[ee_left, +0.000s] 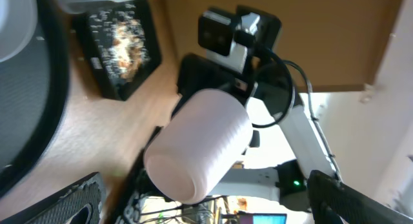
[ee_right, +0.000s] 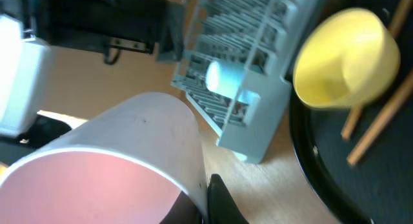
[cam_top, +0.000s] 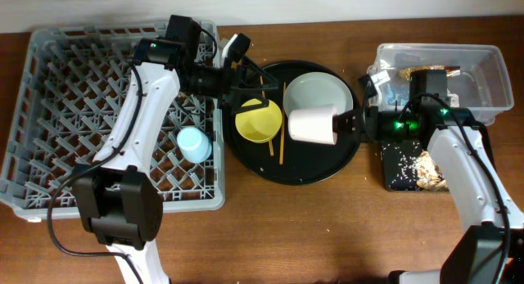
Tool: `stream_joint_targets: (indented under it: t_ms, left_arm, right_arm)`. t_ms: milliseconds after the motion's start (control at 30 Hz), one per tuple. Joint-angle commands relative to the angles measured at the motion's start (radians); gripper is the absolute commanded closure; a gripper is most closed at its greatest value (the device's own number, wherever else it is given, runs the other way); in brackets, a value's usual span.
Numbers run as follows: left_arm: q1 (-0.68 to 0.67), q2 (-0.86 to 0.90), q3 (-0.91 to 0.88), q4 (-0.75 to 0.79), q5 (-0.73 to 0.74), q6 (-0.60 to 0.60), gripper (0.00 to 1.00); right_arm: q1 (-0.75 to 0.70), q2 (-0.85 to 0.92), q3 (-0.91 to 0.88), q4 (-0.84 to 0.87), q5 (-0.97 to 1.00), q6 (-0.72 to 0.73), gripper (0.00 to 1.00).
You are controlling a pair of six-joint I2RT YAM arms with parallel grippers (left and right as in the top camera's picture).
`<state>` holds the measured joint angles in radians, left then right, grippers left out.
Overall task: Sort waste into correct bins and load items into the dishwasher rack
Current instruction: 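Hand the pink cup from the right gripper to the left gripper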
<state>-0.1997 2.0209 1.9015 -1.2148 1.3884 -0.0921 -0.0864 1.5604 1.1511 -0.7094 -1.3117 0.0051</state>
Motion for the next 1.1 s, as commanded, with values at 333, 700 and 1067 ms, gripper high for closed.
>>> stream_joint_targets:
  t_ms: [333, 700, 1067]
  left_arm:
    - [-0.066, 0.01, -0.004, 0.0, 0.094, 0.041, 0.02]
    - [-0.066, 0.01, -0.004, 0.0, 0.186, 0.041, 0.11]
    - [-0.065, 0.01, -0.004, -0.001, 0.186, 0.04, 0.33]
  right_arm:
    - [0.11, -0.017, -0.003, 0.651, 0.101, 0.607, 0.96]
    - [0.204, -0.005, -0.003, 0.691, 0.241, 0.64, 0.96]
    - [0.204, 0.019, -0.003, 0.687, 0.111, 0.628, 0.96]
